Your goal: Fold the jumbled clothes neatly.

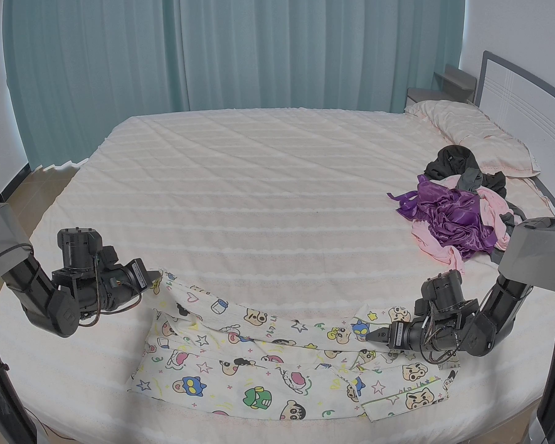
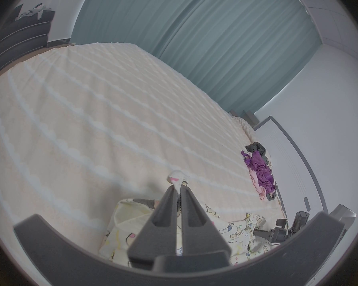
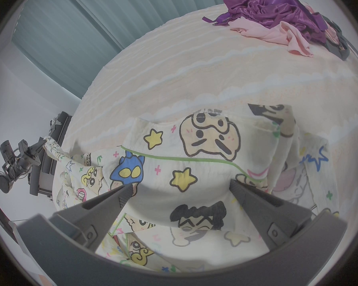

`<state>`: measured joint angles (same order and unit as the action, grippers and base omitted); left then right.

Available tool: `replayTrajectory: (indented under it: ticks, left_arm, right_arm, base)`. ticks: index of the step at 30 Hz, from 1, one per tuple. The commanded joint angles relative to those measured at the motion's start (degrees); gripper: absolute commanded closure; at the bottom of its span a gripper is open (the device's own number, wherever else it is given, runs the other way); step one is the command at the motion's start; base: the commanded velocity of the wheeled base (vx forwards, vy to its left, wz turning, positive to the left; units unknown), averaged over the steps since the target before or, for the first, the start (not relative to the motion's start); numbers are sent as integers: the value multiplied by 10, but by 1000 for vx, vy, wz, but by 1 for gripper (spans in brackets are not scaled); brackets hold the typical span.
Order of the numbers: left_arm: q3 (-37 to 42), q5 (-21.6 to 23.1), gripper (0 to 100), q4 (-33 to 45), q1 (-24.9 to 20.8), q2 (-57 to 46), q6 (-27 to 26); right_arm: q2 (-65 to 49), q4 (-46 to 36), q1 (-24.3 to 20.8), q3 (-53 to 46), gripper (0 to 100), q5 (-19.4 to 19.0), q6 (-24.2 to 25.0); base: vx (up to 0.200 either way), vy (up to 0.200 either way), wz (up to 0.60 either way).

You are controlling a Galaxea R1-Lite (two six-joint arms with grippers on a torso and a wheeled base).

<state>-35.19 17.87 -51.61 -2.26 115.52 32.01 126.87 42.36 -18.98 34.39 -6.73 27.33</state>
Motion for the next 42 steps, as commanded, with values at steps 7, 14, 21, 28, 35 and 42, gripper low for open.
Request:
replayTrajectory:
  ticks: [7, 14, 21, 28, 35, 42]
  left_arm:
    - [-14, 10, 100, -111, -4, 68, 4]
    - [8, 16, 100, -170, -3, 69, 9]
    - [13, 30, 100, -194, 0, 63, 9]
    - [45, 34, 100, -203, 0, 45, 6]
    - [103, 78, 100, -198, 23, 15, -33]
    - [178, 79, 100, -197, 60, 18, -152]
  right_arm:
    - [12, -2, 1, 2, 0, -2, 5]
    - [12, -2, 1, 5, 0, -5, 5]
    - [12, -2, 1, 5, 0, -5, 9]
    - [10, -1, 1, 4, 0, -5, 19]
    - [7, -1, 1, 3, 0, -5, 20]
    - [7, -1, 2, 2, 0, -5, 24]
  base:
    - [0, 0, 0]
    - [0, 0, 0]
    - [0, 0, 0]
    - [0, 0, 0]
    - [0, 0, 0]
    - [0, 0, 0]
